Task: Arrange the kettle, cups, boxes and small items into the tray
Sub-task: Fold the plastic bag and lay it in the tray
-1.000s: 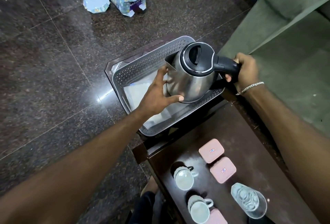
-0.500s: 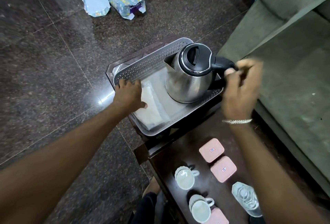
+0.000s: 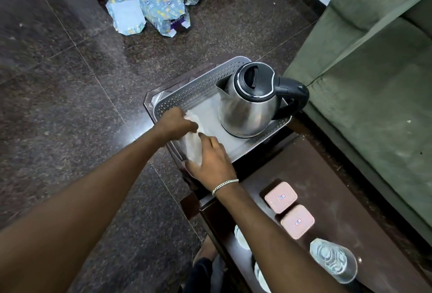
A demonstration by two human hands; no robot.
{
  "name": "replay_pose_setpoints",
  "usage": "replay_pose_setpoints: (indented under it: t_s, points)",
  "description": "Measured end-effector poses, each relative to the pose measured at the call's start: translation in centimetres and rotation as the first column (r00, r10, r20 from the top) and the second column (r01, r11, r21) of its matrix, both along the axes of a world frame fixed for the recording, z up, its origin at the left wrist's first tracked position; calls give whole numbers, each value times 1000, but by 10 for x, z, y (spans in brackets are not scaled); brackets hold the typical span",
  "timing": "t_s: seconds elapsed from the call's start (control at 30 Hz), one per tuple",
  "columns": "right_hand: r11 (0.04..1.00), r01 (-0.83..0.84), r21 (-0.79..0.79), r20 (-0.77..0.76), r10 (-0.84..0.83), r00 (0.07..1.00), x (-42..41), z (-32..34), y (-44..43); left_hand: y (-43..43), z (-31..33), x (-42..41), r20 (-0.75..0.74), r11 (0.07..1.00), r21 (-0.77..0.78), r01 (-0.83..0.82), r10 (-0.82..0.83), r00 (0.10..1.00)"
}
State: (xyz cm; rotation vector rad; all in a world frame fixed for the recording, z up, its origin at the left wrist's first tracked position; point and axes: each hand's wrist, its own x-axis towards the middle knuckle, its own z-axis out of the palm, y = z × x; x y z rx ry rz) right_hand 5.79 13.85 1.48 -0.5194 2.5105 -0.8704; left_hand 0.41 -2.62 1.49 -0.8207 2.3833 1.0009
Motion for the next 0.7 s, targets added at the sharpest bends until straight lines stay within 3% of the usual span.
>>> replay_pose_setpoints:
  t_s: [0.07,0.13,0.23,0.37,0.47,0.57,0.7]
  points:
    - [998,26,-53,-21,-27,999,-3,8,1,2,12,7,-31,979,168,-118,125,992]
    - [985,97,-146,-22,-101,995,-6,17,6,6,27,15,-18,883,414,-224,253,967]
    - [920,241,-309,80,-227,971,-9,34,19,14,51,34,-7,747,631,-208,274,962]
    - [758,430,-490,331,-295,897,-8,51,48,31,65,60,-92,665,742,-84,225,970]
    - [599,576,-556,530,-278,801,-6,59,73,45,66,67,-158,694,719,-8,174,972]
    - [481,667,-569,625,-274,731,-4,62,106,66,72,69,-206,684,728,41,161,965]
    - [396,743,-539,672,-329,663,2,62,159,99,79,66,-266,707,700,101,127,955]
